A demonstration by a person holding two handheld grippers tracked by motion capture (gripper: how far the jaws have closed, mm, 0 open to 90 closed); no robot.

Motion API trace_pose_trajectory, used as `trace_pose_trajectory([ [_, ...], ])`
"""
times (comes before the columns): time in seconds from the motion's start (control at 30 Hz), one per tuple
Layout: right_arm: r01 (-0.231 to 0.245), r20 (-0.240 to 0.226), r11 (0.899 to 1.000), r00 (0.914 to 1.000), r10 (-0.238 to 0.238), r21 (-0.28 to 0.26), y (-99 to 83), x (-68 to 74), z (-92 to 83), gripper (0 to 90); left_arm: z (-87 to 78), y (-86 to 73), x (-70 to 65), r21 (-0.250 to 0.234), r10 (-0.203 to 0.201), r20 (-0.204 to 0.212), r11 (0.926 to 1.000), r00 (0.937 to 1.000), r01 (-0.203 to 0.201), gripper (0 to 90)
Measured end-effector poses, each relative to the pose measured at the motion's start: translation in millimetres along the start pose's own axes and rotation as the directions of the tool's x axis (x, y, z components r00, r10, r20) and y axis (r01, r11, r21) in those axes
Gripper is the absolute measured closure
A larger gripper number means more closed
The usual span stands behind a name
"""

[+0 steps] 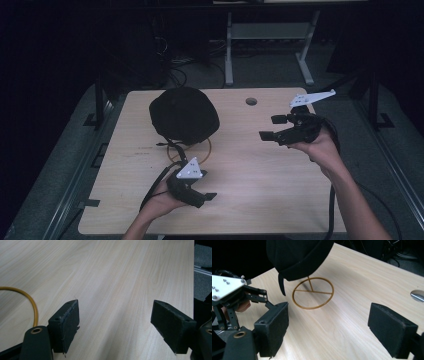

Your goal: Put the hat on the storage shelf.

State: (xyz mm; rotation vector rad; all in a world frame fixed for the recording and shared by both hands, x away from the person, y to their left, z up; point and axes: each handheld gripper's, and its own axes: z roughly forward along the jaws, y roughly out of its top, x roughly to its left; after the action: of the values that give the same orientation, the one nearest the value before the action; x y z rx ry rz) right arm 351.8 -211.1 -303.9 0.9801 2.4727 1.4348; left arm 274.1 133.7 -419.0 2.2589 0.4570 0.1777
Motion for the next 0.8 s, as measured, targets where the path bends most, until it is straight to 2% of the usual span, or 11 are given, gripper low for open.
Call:
trace_pose_trajectory([
  [0.07,-0.004,0.004,1.0,1.0,0.004,0.001,-4.9,-1.4,0.5,16.0,-0.1,-0.1,-0.3,0.01,0.005,-0.003,0.9999,1.0,-0.005,22.8],
  [0.6,-0.043,0.019,0.999,0.9989,0.043,0.03,-41.5,-9.7,-6.3,15.7,-2.0,0.1,0.7,-0.002,-0.014,-0.008,0.9999,0.9999,0.014,22.8],
  [0.8,-0.058,0.03,0.998,0.9979,0.057,0.021,-52.7,-11.8,-12.4,15.7,-0.9,-0.8,0.7,-0.002,-0.015,-0.01,0.9999,0.9998,0.015,22.8],
])
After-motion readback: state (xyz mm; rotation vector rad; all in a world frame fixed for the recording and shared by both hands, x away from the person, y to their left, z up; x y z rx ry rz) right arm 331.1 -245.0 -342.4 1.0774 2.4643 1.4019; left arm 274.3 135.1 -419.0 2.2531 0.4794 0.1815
